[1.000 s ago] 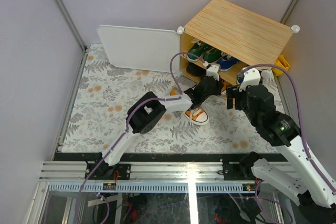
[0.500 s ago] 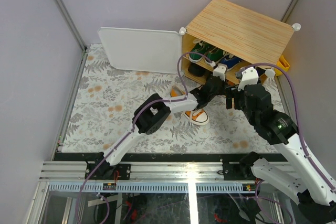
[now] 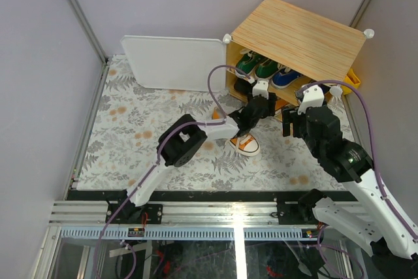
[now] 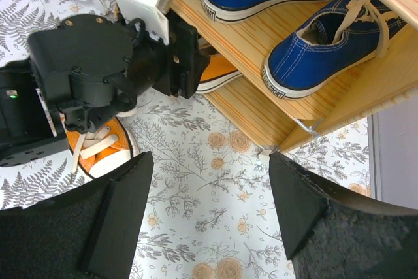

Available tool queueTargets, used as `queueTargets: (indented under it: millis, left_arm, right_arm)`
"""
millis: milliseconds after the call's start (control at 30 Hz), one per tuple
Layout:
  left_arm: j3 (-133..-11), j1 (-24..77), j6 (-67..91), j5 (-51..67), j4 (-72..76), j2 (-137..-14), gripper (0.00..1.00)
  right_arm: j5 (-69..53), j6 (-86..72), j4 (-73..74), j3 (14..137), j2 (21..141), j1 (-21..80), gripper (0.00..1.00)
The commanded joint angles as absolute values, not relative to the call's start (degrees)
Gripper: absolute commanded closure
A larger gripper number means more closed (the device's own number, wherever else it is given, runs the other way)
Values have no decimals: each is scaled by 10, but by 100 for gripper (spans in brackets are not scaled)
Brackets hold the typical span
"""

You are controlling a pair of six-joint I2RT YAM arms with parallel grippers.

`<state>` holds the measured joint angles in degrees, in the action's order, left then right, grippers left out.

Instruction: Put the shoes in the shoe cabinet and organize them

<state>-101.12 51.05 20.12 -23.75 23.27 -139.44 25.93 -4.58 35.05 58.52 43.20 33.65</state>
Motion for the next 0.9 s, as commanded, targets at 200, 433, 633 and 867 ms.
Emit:
queueTargets:
  millis: [200, 433, 633, 867]
  left_arm:
    - [-957, 486, 203, -225, 276, -1345, 0]
    - [-872, 486, 197, -183, 288, -1280, 0]
    - [-777, 489, 195, -150, 276, -1186, 0]
    - [-643, 491, 222, -211, 216, -1040, 0]
  right_arm:
    - [265, -61, 370, 591, 427, 338, 22]
    - [255, -66, 371, 589, 428, 338, 22]
    - [245, -68, 368, 580, 428, 339, 22]
    - [180, -101, 355, 534, 441, 339, 22]
